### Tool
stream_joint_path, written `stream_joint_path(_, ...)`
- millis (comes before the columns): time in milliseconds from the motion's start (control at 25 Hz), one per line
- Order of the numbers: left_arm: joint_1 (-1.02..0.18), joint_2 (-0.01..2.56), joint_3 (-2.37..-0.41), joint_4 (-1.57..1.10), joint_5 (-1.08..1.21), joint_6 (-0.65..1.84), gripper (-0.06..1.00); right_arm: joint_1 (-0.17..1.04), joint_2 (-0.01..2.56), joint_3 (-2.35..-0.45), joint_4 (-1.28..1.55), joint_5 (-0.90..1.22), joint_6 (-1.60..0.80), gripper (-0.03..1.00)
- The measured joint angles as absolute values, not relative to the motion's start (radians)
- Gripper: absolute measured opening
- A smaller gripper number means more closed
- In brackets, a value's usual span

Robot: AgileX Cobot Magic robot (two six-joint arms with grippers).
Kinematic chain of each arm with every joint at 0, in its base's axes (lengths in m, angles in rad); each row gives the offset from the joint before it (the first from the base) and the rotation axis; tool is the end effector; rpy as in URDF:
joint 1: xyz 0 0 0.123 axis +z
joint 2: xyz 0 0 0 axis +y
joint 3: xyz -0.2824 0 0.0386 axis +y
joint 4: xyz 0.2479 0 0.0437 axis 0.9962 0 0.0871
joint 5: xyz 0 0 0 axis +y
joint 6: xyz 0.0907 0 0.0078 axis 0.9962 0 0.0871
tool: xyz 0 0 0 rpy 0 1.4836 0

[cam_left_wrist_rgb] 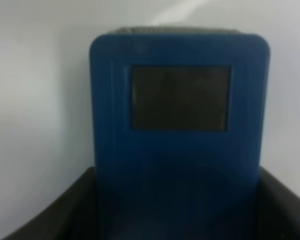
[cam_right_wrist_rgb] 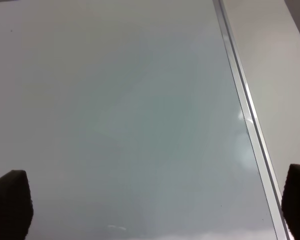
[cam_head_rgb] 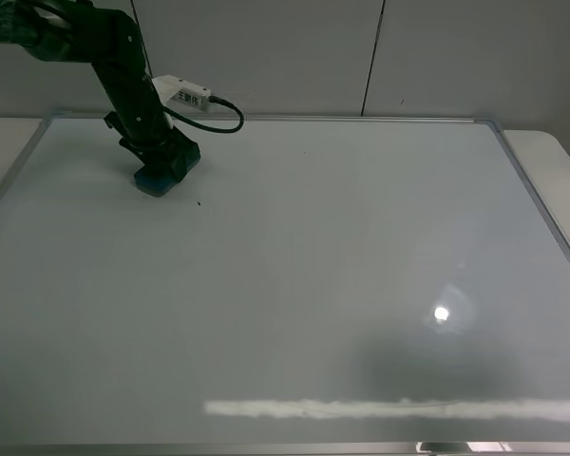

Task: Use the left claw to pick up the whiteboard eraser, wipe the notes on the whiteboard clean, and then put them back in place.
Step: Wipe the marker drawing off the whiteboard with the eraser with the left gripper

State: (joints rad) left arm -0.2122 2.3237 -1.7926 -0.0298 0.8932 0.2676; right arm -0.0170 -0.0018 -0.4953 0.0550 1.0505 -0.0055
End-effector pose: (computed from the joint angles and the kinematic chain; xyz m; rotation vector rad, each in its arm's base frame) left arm 0.4669 -0.1028 0.1262 0.6682 2.8293 -0.0275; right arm -0.0041 0.0044 0.2768 0.0096 2.0361 0.0516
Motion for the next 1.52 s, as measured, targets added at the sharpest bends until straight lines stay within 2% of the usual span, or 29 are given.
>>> stream_joint_path(720, -0.437, 2.315, -1.747, -0.027, 0.817, 0.097, 0.55, -0.017, -0.002, -0.495, 0.055, 1.050, -0.006, 0.99)
stream_joint_path(1040, -0.429, 2.274, -1.634, -0.023, 0.693, 0.082, 0.55, -0.017, -0.002, -0.495, 0.055, 1.050, -0.006, 0.99)
stream_joint_path(1520, -0.329, 2.260, -1.623, -0.025, 0.720, 0.078, 0.55, -0.017, -0.002, -0.495, 0.055, 1.050, -0.006, 0.99)
